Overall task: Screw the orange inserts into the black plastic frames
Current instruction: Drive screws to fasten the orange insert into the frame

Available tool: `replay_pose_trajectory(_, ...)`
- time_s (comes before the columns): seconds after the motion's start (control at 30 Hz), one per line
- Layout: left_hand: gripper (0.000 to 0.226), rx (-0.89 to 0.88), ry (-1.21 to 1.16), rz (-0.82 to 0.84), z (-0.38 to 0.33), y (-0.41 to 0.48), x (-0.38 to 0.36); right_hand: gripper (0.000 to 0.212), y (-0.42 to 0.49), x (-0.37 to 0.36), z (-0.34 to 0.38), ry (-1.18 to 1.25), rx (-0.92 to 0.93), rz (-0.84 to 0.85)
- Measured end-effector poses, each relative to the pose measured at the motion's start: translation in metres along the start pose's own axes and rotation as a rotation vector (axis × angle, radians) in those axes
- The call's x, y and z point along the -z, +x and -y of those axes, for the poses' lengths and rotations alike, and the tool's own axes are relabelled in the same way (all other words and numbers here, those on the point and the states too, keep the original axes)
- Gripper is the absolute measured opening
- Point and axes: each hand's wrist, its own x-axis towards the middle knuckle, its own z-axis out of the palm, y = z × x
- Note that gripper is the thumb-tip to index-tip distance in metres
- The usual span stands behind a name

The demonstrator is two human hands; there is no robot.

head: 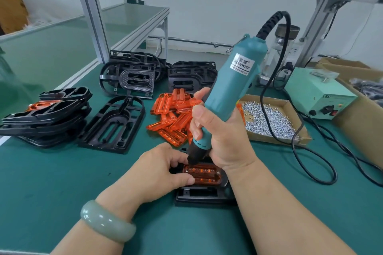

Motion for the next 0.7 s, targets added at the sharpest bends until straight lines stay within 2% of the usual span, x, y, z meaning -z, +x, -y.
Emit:
replay_pose_trajectory(0.13, 0.039, -0.004, -0.001, -0.011, 0.0006, -0.0007, -0.0002, 0.015, -0.0015, -0.0008, 0.0, 0.005, 0.015, 0.006)
replay_pose_trajectory(0.7, 0.044, -0.021, -0.025, -0.01, 0.0047, -0.0005, -0.0015, 0.013, -0.0003, -0.0031, 0.0029, 0.003, -0.006, -0.052)
